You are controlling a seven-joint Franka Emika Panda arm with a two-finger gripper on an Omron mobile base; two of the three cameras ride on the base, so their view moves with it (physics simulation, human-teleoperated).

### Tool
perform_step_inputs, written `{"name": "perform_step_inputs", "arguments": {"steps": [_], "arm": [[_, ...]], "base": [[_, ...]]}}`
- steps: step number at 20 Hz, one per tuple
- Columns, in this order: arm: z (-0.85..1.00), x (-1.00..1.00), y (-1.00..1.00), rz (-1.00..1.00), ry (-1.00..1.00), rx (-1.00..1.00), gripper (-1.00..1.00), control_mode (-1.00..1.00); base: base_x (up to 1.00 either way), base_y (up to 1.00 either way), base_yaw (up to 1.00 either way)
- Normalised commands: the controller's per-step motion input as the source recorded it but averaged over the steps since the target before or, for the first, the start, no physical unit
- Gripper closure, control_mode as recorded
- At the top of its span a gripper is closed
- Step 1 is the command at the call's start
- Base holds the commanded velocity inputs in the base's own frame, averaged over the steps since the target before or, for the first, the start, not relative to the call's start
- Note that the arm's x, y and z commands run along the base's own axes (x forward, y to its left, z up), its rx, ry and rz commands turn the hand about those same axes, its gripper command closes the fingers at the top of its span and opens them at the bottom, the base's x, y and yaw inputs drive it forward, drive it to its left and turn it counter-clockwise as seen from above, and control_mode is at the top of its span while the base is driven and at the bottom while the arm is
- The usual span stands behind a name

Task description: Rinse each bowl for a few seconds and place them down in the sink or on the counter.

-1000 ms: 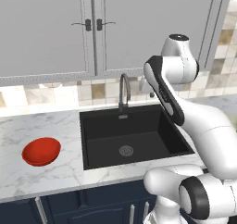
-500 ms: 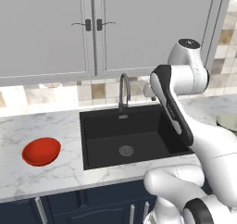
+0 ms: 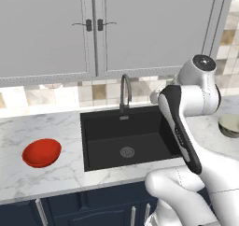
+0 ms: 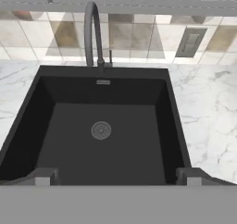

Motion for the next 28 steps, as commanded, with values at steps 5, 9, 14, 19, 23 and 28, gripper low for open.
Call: {"name": "perform_step_inputs", "arguments": {"steps": [5, 9, 14, 19, 23, 28], "arm": [[-0.14, -0.03, -0.15, 0.0, -0.19, -0.02, -1.0, -1.0], [-0.17, -0.01, -0.16, 0.0, -0.15, 0.0, -1.0, -1.0], [-0.1, 0.01, -0.12, 0.01, -0.15, 0.0, -1.0, -1.0], [-0.06, 0.06, -0.1, 0.04, -0.17, 0.0, -1.0, -1.0], [-0.07, 0.05, -0.1, 0.08, -0.17, 0.0, -1.0, -1.0], [-0.08, 0.04, -0.08, 0.07, -0.18, 0.0, -1.0, -1.0]], "base": [[0.0, 0.0, 0.0], [0.0, 0.0, 0.0], [0.0, 0.0, 0.0], [0.0, 0.0, 0.0], [0.0, 0.0, 0.0], [0.0, 0.0, 0.0]]}}
